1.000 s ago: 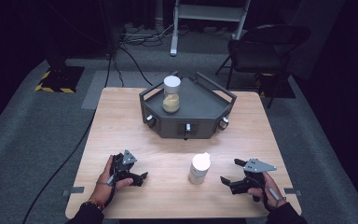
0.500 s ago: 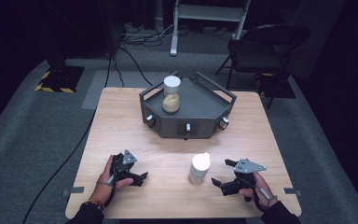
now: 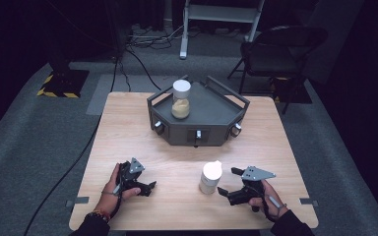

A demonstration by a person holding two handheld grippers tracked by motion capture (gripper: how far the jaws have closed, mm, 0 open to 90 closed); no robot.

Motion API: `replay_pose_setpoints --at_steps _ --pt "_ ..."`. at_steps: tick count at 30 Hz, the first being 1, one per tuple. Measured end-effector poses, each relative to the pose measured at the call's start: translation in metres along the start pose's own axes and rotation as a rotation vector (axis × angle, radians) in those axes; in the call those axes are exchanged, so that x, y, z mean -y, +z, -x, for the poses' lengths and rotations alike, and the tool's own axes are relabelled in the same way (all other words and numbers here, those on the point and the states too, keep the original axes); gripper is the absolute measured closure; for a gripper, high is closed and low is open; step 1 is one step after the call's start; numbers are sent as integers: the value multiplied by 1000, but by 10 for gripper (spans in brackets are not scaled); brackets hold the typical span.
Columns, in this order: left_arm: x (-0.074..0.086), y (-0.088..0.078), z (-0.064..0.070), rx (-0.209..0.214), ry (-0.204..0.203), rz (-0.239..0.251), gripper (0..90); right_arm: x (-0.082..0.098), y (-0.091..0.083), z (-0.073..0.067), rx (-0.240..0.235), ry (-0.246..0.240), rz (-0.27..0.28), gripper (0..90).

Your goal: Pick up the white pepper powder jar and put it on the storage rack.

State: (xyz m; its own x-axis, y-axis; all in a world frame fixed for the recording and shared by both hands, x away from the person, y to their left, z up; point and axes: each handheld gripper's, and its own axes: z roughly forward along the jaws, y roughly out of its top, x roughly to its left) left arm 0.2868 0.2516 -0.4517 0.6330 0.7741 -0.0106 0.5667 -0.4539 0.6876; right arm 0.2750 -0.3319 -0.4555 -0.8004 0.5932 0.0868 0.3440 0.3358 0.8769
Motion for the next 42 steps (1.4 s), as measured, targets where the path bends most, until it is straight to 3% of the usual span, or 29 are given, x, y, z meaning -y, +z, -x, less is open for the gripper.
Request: replay_pose_setpoints --at_steps 14,16,18,26,35,37,42 --pt "0 0 0 1 0 -1 0 -8 17 -4 -35 -11 -10 21" --pt "0 0 0 1 1 -1 0 -11 19 -2 -61 0 -17 22" --pt "0 0 0 1 1 -1 0 -11 20 -7 -35 4 -4 27" --pt "0 0 0 1 1 0 0 -13 29 -9 -59 18 3 28" --pt "0 0 0 2 1 0 0 -10 37 -18 -62 75 36 194" --pt "0 0 0 2 0 0 0 -9 38 -23 -37 69 43 247" --pt "0 0 0 2 0 0 0 -9 38 -28 -18 58 47 259"
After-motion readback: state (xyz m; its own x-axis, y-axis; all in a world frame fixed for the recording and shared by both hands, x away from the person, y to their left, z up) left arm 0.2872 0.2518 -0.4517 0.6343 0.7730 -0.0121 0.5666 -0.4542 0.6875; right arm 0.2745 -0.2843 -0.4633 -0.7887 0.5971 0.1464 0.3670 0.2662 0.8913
